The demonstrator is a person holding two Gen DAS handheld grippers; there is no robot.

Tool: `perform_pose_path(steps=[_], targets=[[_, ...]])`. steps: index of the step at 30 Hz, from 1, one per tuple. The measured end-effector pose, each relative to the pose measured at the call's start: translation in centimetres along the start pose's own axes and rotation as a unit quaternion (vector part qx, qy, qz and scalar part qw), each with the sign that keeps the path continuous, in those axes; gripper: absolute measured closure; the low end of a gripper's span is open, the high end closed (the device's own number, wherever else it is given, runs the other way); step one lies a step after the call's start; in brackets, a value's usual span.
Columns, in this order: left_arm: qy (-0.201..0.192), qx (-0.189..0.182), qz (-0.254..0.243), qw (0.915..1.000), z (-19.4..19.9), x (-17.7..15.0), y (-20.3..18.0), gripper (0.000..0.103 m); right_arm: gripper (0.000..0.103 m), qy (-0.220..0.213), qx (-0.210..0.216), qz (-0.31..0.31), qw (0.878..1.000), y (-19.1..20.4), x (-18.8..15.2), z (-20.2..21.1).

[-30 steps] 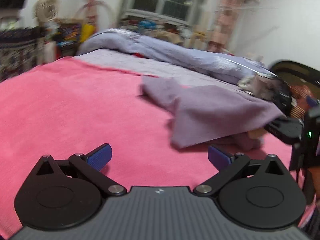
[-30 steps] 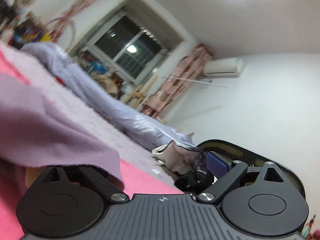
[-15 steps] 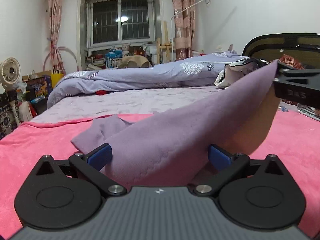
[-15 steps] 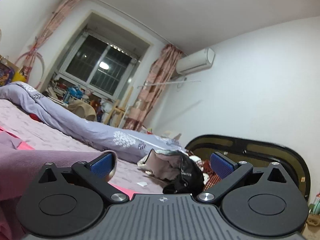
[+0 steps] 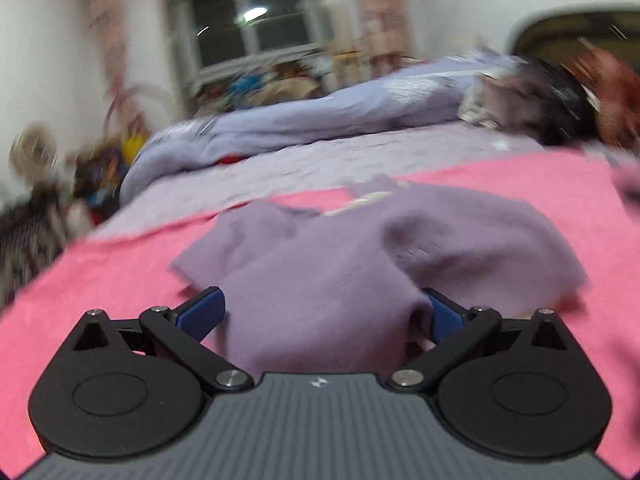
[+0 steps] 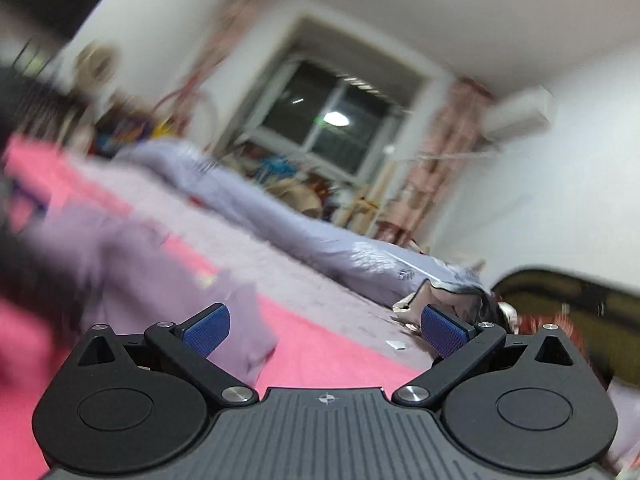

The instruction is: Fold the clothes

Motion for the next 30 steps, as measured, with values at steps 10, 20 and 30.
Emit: perform_pose_path(steps=[10, 20, 30], targets=[[-0.044, 0.044, 0.036, 0.9974, 3.2, 2.3, 6.9, 0.001, 0.0, -0.002, 0.052, 0.075, 0.996, 3.9, -1.0, 0.6], [0.032, -0.01, -0.116, 0.9926, 5.5, -4.4, 0.8, 0.0, 0.03, 0.076, 0.039, 0.072, 0.994, 2.7, -3.7, -2.3], [0.003, 0.06, -0.018, 0.998, 2.8, -2.1, 5.4, 0.02, 0.022, 0.053, 0.054, 0.041, 0.996, 3.1, -1.3, -2.2]])
Point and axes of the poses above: each gripper's, at about its wrist camera, not at the fingertips, and z roughly against the way its jaws point, y to its left, x to its top, the point moved 7 cm from there along -z, roughly the way its jaws point, and after that the axes turned 15 degrees about -x, right-handed, at the moved point
